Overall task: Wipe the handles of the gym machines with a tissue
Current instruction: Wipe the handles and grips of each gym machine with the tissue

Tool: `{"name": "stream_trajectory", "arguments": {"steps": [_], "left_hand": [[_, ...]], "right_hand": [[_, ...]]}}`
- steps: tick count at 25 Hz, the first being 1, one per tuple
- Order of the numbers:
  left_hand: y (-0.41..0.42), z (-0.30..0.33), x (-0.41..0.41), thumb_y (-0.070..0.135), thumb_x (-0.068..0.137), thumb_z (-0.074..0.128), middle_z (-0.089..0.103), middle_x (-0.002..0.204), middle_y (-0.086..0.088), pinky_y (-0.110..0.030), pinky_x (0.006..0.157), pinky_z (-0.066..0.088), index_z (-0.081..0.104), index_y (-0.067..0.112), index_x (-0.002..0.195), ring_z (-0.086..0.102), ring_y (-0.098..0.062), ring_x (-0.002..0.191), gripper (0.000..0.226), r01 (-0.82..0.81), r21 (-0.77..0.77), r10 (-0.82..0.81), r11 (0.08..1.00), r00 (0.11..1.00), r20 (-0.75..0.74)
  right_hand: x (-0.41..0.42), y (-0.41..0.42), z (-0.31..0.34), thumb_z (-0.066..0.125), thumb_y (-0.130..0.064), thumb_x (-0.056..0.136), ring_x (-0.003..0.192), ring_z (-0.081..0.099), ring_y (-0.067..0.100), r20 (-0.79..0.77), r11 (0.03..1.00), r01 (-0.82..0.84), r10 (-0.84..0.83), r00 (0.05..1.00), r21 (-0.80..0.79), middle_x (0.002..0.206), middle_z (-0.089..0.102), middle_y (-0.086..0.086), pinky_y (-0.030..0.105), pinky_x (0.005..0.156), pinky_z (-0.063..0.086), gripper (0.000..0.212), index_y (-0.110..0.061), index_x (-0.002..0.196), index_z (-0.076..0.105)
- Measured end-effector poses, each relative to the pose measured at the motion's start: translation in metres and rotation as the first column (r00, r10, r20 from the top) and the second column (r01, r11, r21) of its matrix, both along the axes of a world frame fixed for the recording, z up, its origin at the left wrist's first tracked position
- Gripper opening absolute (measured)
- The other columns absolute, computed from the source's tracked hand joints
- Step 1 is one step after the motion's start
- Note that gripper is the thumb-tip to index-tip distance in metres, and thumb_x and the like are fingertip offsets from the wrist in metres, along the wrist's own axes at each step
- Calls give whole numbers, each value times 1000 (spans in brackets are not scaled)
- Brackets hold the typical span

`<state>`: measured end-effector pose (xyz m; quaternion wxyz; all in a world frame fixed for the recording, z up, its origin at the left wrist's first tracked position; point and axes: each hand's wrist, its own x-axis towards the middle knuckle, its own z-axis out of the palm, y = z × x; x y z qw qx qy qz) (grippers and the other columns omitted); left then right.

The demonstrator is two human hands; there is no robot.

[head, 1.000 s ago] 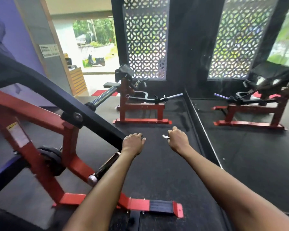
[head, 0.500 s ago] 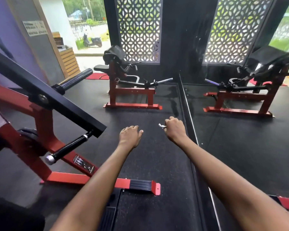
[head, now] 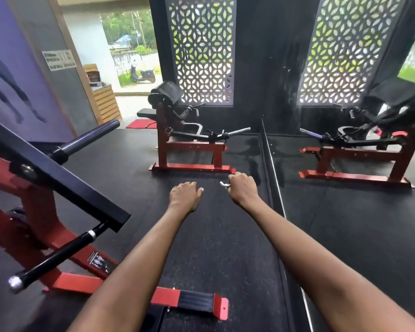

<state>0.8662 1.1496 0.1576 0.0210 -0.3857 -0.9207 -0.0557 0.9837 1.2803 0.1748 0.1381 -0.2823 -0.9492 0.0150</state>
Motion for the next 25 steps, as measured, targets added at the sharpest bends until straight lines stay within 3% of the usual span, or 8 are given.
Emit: {"name": "stream_trajectory", "arguments": {"steps": [12,19,25], "left_hand": [[182,16,-205,41,102,34,61,126,-11,-38,96,42,57,12,124,56,-31,118,43,-62,15,63,998,997,-44],[244,-10,-337,41,102,34,62,125,-11,-37,95,43,59,13,119,57,-30,116,41,-244,-43,242,969,969,-51],[311,-11,-462,40,103,32,62,123,-8,-36,93,43,60,14,117,58,-27,115,41,-453,-39,451,891,891,-54]], "right_hand": [[-220,192,18,47,-11,88,106,55,30,71,984,-127,119,990,123,110,59,10,36,85,40,23,-10,107,61],[-381,277,-3,53,-13,87,109,55,28,120,928,-335,319,940,165,113,60,9,36,90,39,24,-10,110,61],[-545,359,2,48,-17,93,113,53,29,113,822,-549,537,836,151,116,60,10,35,92,38,24,-10,111,62]]}}
